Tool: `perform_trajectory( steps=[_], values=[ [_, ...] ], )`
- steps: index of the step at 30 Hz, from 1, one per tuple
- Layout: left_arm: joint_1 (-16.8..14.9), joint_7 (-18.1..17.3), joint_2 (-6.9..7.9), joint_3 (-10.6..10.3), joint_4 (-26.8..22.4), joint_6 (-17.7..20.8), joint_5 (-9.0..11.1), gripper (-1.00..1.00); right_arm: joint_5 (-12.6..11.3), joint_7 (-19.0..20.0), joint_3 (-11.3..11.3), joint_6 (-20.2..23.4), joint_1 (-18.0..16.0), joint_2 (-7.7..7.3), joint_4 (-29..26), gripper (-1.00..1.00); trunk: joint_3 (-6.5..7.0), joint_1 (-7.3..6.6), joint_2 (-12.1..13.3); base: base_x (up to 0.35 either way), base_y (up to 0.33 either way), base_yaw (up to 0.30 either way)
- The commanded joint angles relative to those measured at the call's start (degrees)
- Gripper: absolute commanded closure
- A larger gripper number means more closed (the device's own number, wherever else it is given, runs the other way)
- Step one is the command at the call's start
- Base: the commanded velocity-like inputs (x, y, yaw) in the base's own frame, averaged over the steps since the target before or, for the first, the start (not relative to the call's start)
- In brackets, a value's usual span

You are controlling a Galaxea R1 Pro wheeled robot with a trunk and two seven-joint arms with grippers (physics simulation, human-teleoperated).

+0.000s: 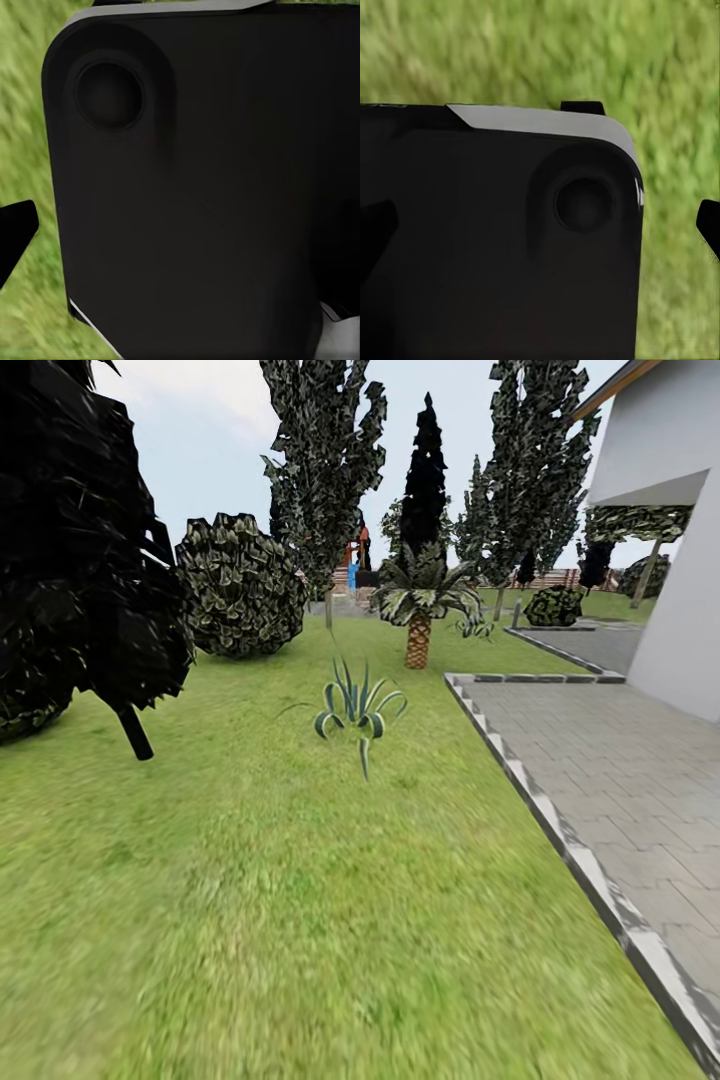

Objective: Take the three Easter eggs out of the wicker basket on the lawn in the garden, then place them on the lawn next to a single tree (choose any tree) so that all three eggs are next to the same tree and none are left in the basket.

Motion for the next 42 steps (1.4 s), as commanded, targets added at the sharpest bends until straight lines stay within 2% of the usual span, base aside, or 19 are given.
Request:
perform_trajectory(
  steps=[1,34,42],
  values=[
    [0.0,0.0,-0.01,0.0,-0.1,0.0,0.1,-1.00,0.0,0.0,0.0,-0.3,0.0,0.00,0.1,-1.00,-0.04,0.03,0.0,0.334,0.115,0.000],
    [0.0,0.3,-0.01,0.0,-0.1,0.0,0.1,-1.00,0.0,0.0,0.1,-0.4,0.0,0.01,0.0,-1.00,-0.04,0.03,0.0,0.333,0.123,-0.001],
    [0.0,0.1,-0.01,0.0,-0.1,0.0,0.1,-1.00,0.2,0.1,0.2,-0.5,0.0,0.03,0.1,-1.00,-0.04,0.03,0.0,0.333,0.131,-0.192]
  ],
)
